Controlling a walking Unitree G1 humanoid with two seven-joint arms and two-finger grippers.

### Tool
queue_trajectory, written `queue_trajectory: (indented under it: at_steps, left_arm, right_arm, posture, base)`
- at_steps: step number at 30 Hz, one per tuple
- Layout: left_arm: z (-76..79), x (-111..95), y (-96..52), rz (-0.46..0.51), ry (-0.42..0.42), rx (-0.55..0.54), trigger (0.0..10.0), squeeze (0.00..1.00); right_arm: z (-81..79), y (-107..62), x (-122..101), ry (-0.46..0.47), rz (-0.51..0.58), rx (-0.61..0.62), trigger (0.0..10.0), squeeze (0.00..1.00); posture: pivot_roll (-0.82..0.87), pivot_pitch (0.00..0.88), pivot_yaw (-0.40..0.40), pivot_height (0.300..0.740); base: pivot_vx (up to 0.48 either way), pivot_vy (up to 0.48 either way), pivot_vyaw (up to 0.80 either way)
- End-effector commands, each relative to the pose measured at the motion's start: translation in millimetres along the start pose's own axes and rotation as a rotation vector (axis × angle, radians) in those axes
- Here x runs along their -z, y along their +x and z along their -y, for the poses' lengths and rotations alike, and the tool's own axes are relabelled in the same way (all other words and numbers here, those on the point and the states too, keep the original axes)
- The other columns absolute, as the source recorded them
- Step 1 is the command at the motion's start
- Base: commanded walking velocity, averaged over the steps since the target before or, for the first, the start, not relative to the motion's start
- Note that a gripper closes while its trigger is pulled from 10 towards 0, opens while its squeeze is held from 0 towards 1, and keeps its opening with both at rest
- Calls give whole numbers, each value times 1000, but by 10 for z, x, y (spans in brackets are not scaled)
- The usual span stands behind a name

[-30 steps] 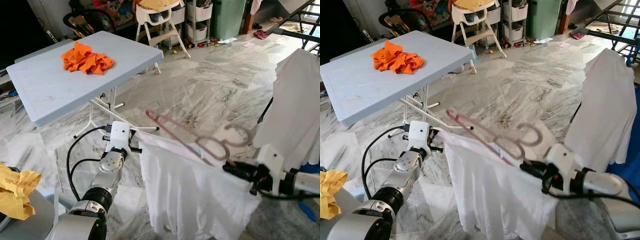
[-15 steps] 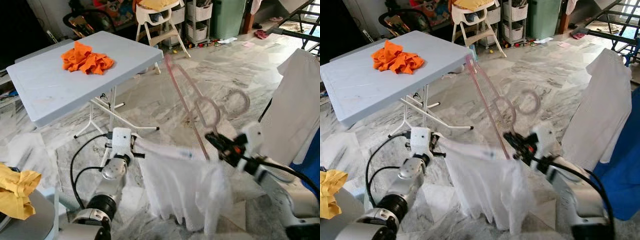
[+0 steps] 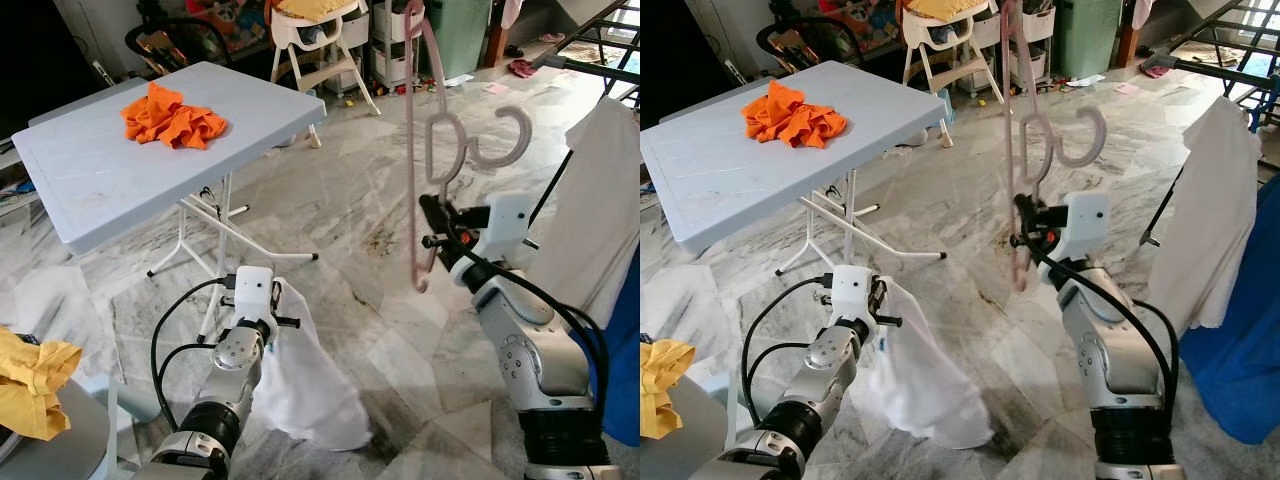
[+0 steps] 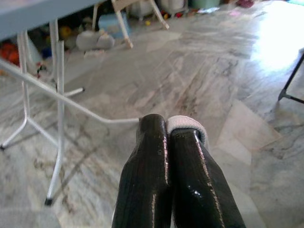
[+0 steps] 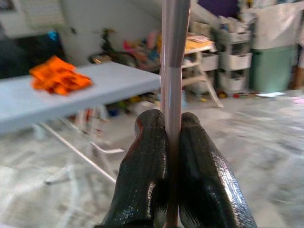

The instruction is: Hang hanger

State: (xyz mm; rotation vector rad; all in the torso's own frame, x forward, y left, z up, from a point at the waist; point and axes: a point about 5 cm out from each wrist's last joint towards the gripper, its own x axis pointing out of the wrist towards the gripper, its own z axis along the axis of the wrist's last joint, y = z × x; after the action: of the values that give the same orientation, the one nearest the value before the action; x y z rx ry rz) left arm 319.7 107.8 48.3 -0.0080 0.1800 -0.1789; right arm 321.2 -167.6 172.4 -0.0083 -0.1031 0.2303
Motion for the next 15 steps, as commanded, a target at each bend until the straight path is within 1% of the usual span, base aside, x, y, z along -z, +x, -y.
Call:
queue_trajectory:
  at_steps: [1,3,4,6,7,11,12,13,14,15]
  left_arm:
    - [-118,-111,-24,61,39,-25,0,0]
    - [-180,-142,-76,91,56,-44,0,0]
    - [-233,-147,-133,101,60,-57,0,0]
    - [-276,-147,-189,107,59,-70,0,0]
    - [-308,-161,-254,118,61,-75,0,0]
    - [-378,-216,-413,159,85,-97,0,0]
    - [-416,-250,-511,185,106,-110,0,0]
    - [-416,-250,-511,185,106,-110,0,0]
    - [-434,-248,-548,187,118,-119,824,0]
    - [-459,-230,-592,177,134,-133,2980,0]
  right_arm:
    - [-4,-15,60,-58,-25,16,10000,0]
    - [51,-67,163,-76,-73,42,10000,0]
    - [91,-122,261,-86,-113,64,10000,0]
    - [120,-174,333,-102,-142,74,10000,0]
    - [130,-224,409,-99,-177,78,10000,0]
    - [121,-331,562,-106,-238,84,10000,0]
    - [98,-403,664,-108,-281,88,10000,0]
    - [98,-403,664,-108,-281,88,10000,0]
    - [82,-435,707,-102,-297,89,10000,0]
    - [54,-471,756,-95,-317,84,10000,0]
  posture:
    - [-184,0,153,740]
    - [-180,0,154,740]
    - [-178,0,154,740]
    - [-174,0,154,740]
    - [-173,0,155,740]
    - [-163,0,154,740]
    - [-156,0,151,740]
    - [-156,0,151,740]
    - [-151,0,149,740]
    - [-149,0,149,740]
  base:
    - [0,0,0]
    - [0,0,0]
    - [0,0,0]
    - [0,0,0]
    - [0,0,0]
    - [0,0,0]
    - [0,0,0]
    - [0,0,0]
    - [0,0,0]
    - [0,0,0]
